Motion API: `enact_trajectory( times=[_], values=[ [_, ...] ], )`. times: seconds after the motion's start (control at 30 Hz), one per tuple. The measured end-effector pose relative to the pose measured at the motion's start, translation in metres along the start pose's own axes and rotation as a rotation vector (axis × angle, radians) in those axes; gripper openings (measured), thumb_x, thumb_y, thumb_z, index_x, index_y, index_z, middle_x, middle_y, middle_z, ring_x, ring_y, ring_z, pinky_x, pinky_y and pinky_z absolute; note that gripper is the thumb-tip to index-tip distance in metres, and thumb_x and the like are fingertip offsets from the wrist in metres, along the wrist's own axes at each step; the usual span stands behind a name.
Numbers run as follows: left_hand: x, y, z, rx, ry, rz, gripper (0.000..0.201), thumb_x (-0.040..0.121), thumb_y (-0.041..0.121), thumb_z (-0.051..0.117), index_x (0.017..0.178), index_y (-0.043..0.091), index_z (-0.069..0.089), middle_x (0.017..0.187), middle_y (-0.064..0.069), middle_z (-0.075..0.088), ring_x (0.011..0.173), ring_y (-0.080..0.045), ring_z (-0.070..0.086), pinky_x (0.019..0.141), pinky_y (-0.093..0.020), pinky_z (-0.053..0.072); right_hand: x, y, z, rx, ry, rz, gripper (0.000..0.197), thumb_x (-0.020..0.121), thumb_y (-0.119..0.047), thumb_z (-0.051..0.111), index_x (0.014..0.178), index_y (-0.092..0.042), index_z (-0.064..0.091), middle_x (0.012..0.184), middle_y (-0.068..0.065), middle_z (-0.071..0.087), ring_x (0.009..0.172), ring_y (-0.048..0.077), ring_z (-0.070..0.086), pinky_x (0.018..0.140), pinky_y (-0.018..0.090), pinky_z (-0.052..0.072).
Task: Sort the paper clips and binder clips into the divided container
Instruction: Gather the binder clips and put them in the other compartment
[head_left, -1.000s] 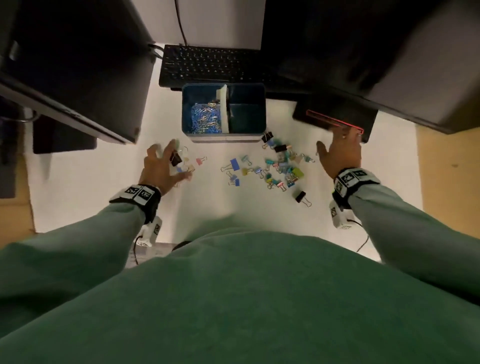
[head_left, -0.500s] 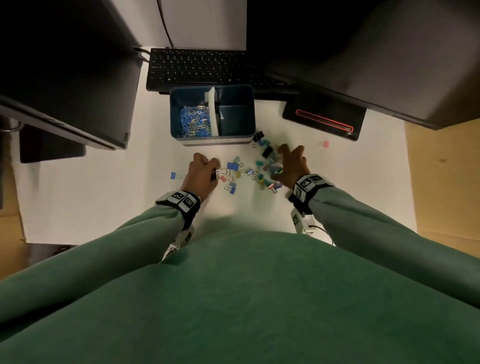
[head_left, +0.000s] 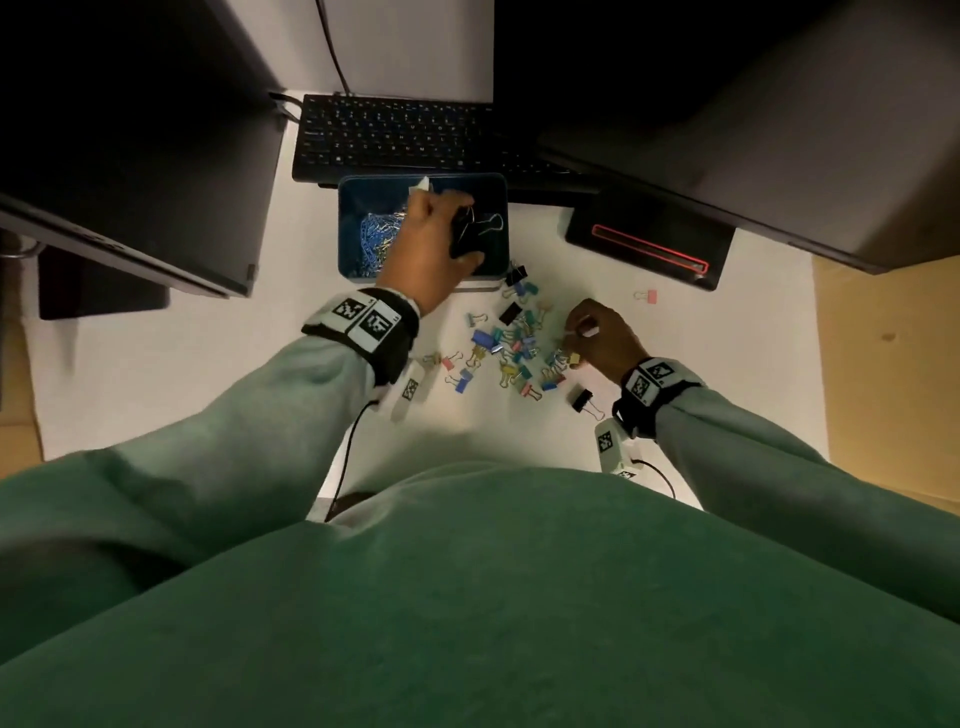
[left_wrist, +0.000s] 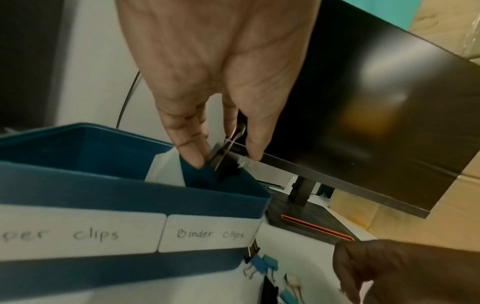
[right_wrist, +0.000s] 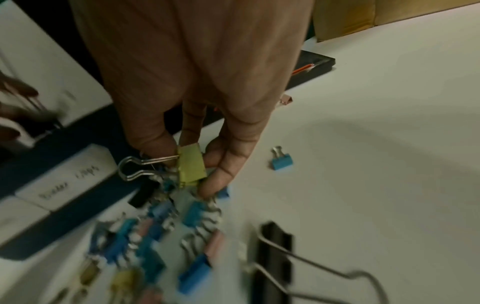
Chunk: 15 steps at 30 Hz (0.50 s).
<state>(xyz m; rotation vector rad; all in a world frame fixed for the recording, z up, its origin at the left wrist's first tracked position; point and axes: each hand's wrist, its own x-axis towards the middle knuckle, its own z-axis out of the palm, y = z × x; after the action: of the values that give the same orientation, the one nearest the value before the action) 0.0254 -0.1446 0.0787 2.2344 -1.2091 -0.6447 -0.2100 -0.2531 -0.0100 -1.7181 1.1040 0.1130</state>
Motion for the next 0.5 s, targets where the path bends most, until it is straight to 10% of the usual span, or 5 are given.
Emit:
enact_trajectory(
  times=[0.2, 0.4, 0.5],
  values=[
    [-0.052, -0.047, -0.010, 0.146, -0.010, -0.015, 0.013, 0.089, 0.028, 0.059, 0.096, 0.019, 0.053, 0.096, -0.002, 0.057, 0.079, -0.020, 0.059, 0.072, -0.037, 0.053, 0.002, -0.083, -0.008, 0.251, -0.018, -0.193, 0.013, 0.086, -0.007, 0.065, 0.096, -0.006, 0.056, 0.096, 0.009, 0.060, 0.071, 0.028, 0.066, 0.065, 0.039, 0.060],
    [-0.115, -0.151, 0.000, 0.289, -0.145, -0.508, 0.075, 0.074, 0.031, 0.080, 0.133, 0.013, 0.036, 0.120, -0.022, 0.037, 0.100, -0.045, 0.053, 0.087, -0.051, 0.049, 0.039, -0.169, 0.026, 0.160, 0.021, -0.391, 0.009, 0.084, -0.010, 0.063, 0.088, -0.014, 0.056, 0.091, 0.009, 0.053, 0.077, 0.018, 0.059, 0.061, 0.036, 0.060],
    [-0.109, -0.157, 0.017, 0.190, -0.189, -0.443, 0.064, 0.078, 0.016, 0.074, 0.131, 0.010, 0.038, 0.120, -0.021, 0.036, 0.102, -0.041, 0.052, 0.089, -0.045, 0.048, 0.053, -0.172, 0.043, -0.106, 0.036, -0.381, 0.011, 0.082, -0.014, 0.061, 0.093, -0.016, 0.059, 0.106, 0.012, 0.046, 0.088, 0.021, 0.054, 0.077, 0.037, 0.054]
  ],
)
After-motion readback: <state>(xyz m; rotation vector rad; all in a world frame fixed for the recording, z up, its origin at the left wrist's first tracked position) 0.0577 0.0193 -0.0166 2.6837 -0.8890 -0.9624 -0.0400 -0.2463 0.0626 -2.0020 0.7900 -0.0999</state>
